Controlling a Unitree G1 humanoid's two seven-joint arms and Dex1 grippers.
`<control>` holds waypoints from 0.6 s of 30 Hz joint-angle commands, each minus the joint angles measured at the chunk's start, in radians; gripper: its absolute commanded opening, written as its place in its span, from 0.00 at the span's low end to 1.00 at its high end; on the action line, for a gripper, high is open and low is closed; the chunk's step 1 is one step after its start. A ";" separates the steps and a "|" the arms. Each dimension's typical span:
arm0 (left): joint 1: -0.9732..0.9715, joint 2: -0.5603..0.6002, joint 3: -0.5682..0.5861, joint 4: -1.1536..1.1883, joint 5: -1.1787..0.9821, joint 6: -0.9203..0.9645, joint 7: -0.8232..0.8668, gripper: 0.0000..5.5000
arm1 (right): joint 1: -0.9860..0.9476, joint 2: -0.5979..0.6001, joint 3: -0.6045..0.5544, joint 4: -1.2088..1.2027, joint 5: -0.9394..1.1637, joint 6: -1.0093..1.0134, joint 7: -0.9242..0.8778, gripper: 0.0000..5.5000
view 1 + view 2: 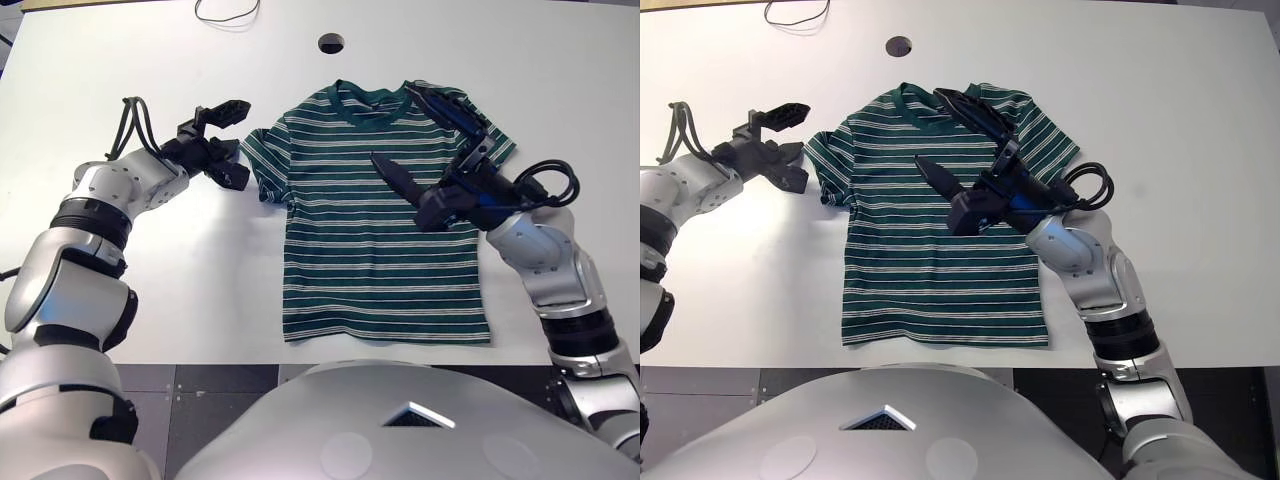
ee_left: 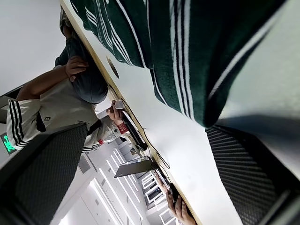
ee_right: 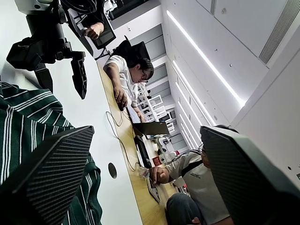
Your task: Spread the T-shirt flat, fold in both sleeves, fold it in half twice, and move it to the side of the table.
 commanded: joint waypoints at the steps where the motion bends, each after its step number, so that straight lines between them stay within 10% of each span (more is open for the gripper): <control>1: 0.030 -0.009 -0.057 0.002 0.008 -0.051 -0.016 0.84 | -0.001 0.009 -0.002 0.009 -0.004 0.010 -0.006 0.76; 18: 0.029 -0.030 -0.108 0.070 -0.038 -0.051 -0.015 0.42 | 0.007 0.013 -0.001 0.025 -0.004 0.018 -0.007 0.75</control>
